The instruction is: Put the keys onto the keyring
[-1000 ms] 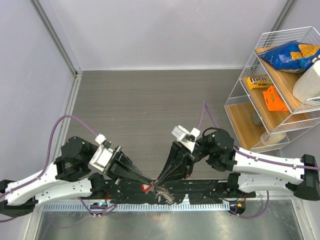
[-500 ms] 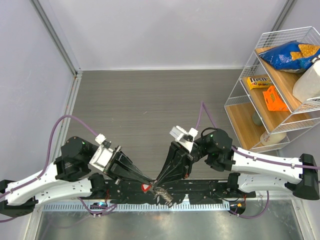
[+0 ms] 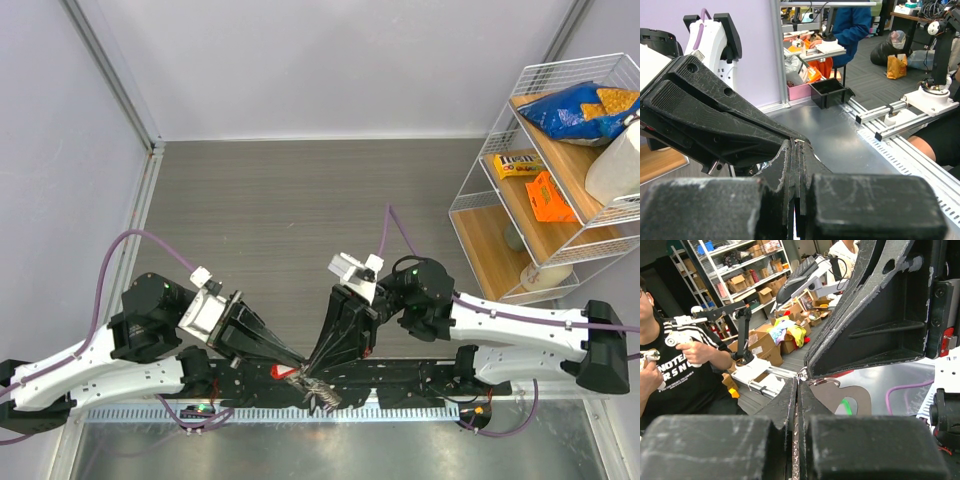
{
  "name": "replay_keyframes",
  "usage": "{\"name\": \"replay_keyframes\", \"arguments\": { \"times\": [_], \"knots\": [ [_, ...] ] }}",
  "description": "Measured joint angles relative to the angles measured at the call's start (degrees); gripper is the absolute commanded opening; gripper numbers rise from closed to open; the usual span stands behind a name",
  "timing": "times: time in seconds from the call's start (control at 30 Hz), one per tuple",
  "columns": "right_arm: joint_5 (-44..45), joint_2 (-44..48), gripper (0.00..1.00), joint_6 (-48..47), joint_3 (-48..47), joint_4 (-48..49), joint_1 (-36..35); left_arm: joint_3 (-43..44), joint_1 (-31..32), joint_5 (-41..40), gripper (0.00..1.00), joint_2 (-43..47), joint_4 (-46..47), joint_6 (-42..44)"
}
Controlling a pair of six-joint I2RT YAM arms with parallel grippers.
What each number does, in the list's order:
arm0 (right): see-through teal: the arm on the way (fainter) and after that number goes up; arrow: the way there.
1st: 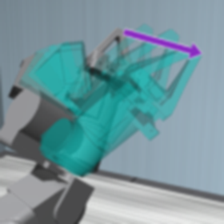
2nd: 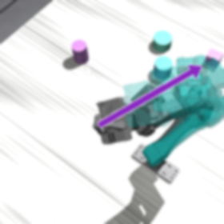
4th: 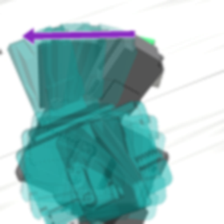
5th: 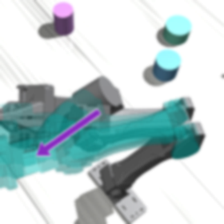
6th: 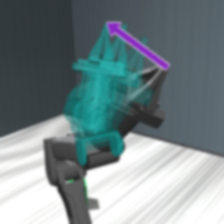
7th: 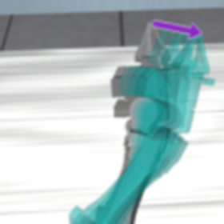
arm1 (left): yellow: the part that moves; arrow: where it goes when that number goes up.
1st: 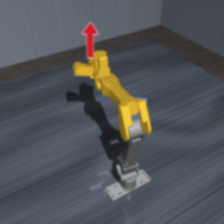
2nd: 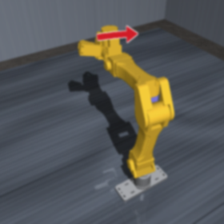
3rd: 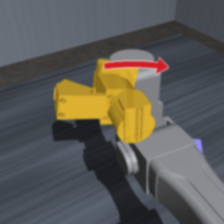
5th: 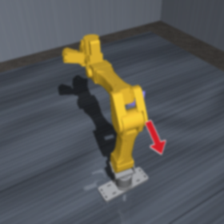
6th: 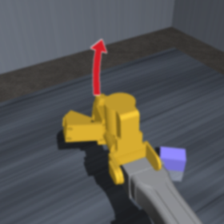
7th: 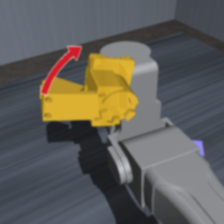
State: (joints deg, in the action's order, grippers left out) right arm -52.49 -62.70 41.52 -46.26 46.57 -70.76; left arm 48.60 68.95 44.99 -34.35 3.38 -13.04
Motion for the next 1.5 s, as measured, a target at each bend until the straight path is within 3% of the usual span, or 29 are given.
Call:
{"name": "replay_keyframes", "arguments": {
  "times": [0.57,0.73,1.03,1.5],
  "knots": [
    [-3.39,-11.04,0.06,19.34,1.77,25.09,0.00,0.94,0.09,-2.10,0.00,-1.73,-1.46,-0.17],
    [-2.80,-11.67,0.06,23.17,2.19,28.22,-0.07,1.90,0.33,-2.60,0.00,-2.60,-1.97,-0.52],
    [0.52,-7.96,0.06,21.57,6.51,28.68,-0.09,2.29,0.59,-3.41,0.01,-5.03,-1.44,-2.05],
    [3.87,-1.46,0.06,18.36,8.37,27.52,0.11,8.20,0.92,-7.37,0.33,-10.84,-2.23,-3.34]
  ]
}}
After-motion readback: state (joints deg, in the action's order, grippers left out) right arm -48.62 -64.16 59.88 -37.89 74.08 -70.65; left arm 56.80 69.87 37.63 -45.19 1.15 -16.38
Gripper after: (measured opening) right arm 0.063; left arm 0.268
